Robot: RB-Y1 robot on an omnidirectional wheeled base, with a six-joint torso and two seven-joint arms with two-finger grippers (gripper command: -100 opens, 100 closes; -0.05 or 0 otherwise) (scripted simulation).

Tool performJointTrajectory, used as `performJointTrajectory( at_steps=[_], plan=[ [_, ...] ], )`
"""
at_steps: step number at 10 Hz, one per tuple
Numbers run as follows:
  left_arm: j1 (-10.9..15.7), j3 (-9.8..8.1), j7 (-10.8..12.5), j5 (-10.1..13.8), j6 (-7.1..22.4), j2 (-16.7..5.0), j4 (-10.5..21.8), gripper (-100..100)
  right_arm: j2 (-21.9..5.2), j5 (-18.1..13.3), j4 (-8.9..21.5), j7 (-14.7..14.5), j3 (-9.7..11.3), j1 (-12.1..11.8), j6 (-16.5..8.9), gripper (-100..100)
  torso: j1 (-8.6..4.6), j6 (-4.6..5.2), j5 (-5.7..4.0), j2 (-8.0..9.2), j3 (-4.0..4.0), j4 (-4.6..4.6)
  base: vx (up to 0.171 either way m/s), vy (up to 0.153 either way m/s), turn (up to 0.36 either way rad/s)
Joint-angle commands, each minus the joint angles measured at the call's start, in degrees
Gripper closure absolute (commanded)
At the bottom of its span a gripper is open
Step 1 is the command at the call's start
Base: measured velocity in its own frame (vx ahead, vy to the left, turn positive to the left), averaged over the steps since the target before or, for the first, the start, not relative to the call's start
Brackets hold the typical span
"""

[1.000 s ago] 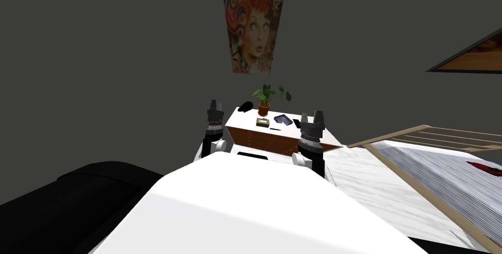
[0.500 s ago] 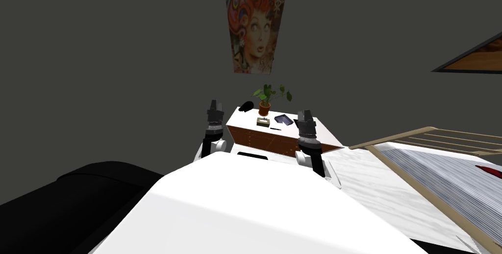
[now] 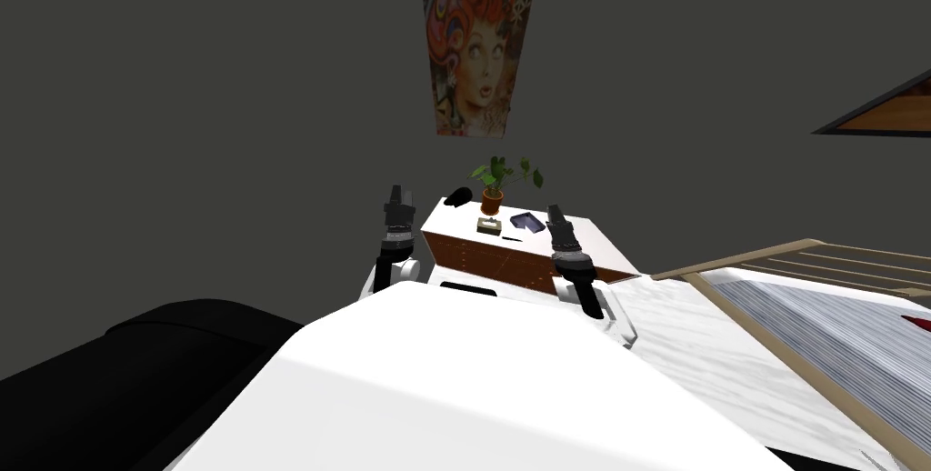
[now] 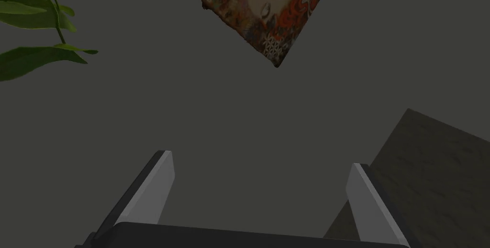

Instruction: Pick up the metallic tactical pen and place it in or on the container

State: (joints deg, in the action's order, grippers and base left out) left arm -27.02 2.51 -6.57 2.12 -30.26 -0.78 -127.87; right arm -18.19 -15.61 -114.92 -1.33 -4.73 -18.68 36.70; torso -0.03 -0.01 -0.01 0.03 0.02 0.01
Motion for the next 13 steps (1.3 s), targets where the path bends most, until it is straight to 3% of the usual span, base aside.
performJointTrajectory(
  at_steps=[1,4,7,8,10,13],
  plan=[
    [0.0,0.0,0.0,0.0,0.0,0.0,0.0,0,-0.94,-2.63,1.09,0.22,-0.24,0.79,0.18,-100,0.0,0.0,0.0,0.0,0.0,0.0,-0.012,-0.005,0.028],
    [0.0,0.0,0.0,0.0,0.0,0.0,0.0,0,-4.84,-7.97,5.18,1.01,-0.9,3.92,0.81,-100,0.01,0.02,0.0,-0.01,0.0,0.0,-0.013,-0.003,0.046],
    [0.0,0.0,0.0,0.0,0.0,0.0,0.0,0,-6.79,-13.37,7.39,1.41,-1.11,5.52,1.2,-100,0.01,0.01,0.0,-0.02,-0.01,0.0,-0.01,-0.003,0.041],
    [0.0,0.0,0.0,0.0,0.0,0.0,0.0,0,-8.72,-15.1,9.68,1.81,-1.23,7.11,1.64,-100,0.01,0.02,0.0,-0.02,-0.01,-0.01,-0.011,0.0,0.077],
    [0.0,0.0,0.0,0.0,0.0,0.0,0.0,0,-8.72,-17.68,9.68,1.81,-1.23,7.11,1.64,-100,0.02,0.02,0.0,-0.02,-0.01,-0.01,-0.004,-0.001,0.019],
    [-0.01,0.0,0.0,0.0,0.0,0.0,0.0,0,-12.52,-23.3,14.47,2.57,-1.13,10.25,2.66,-100,0.02,0.02,0.0,-0.04,-0.02,-0.01,-0.005,0.001,0.069]
  ],
)
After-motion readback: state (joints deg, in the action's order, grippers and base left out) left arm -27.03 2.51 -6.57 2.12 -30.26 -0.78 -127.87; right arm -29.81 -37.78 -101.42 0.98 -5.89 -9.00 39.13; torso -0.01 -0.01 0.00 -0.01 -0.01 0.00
